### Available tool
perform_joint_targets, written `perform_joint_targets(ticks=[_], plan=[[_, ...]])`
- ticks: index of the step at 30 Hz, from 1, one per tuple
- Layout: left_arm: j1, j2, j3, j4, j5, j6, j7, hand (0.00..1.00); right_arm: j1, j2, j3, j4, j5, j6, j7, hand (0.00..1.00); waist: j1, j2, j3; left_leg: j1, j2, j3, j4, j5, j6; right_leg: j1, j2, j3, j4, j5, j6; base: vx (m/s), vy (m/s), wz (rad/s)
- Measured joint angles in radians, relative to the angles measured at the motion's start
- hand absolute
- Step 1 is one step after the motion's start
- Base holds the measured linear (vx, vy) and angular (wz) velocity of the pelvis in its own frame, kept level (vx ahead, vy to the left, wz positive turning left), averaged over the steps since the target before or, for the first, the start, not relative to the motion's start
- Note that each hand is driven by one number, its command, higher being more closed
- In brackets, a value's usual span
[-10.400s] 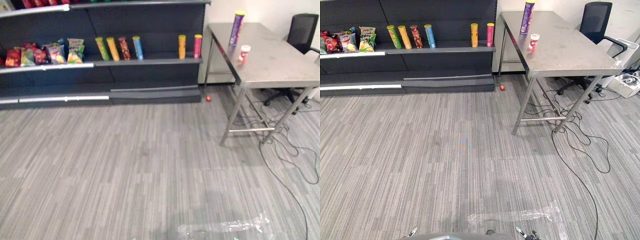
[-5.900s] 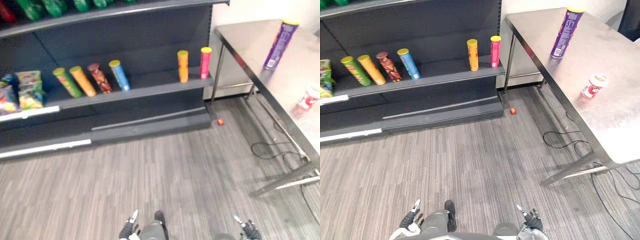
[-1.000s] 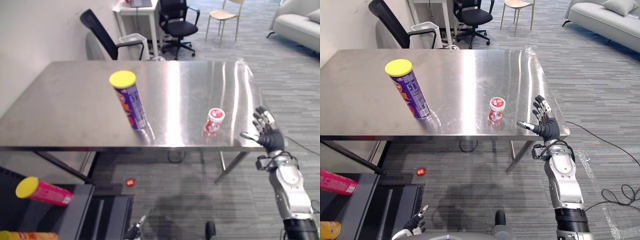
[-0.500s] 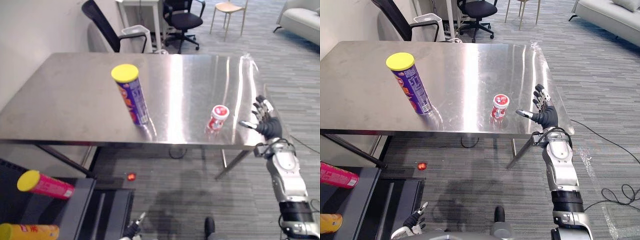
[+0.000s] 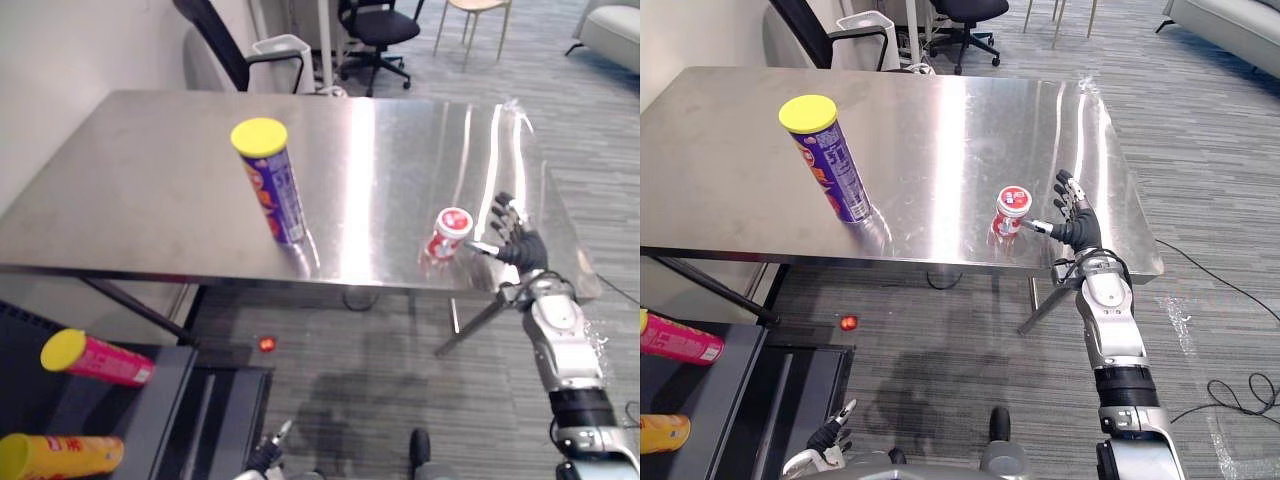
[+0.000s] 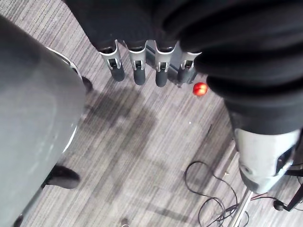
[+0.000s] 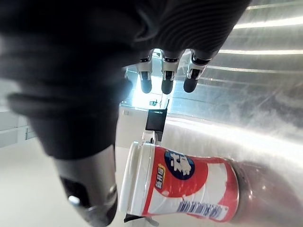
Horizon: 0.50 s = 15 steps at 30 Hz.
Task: Put the gum and the chips on the shelf.
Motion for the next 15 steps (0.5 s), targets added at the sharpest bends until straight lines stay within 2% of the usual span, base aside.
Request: perform_joint_targets(ticks=[10,11,15], plan=[[0.0,0.002,-0.013,-0.016,-0.017,-0.001,0.0,0.0,-0.048,0.001,0.062,0.038,0.0,-0.007,0.025,0.0,0.008,0.001,0.014,-0.018,-0.002,-0.021,0.011,-0.001,0.001,-0.003,-0.004,-0.016,0.0,0.0,0.0,-0.01,-0.013,0.04],[0.0,0.002,-0.015,-0.022,-0.018,-0.002,0.0,0.0,-0.061,0.001,0.073,0.041,0.0,-0.016,0.024,1.0,0.011,0.002,0.02,-0.019,-0.002,-0.021,0.013,-0.001,0.001,-0.003,-0.004,-0.016,0.0,0.001,-0.001,-0.03,-0.025,0.0],[-0.003,0.001,-0.017,-0.027,-0.037,-0.003,0.0,0.0,-0.097,0.003,0.095,0.075,0.0,-0.022,0.017,1.0,0.026,0.001,0.026,-0.025,-0.002,-0.02,0.014,0.0,0.001,-0.01,-0.003,-0.014,0.0,0.004,-0.003,-0.01,-0.007,0.0]])
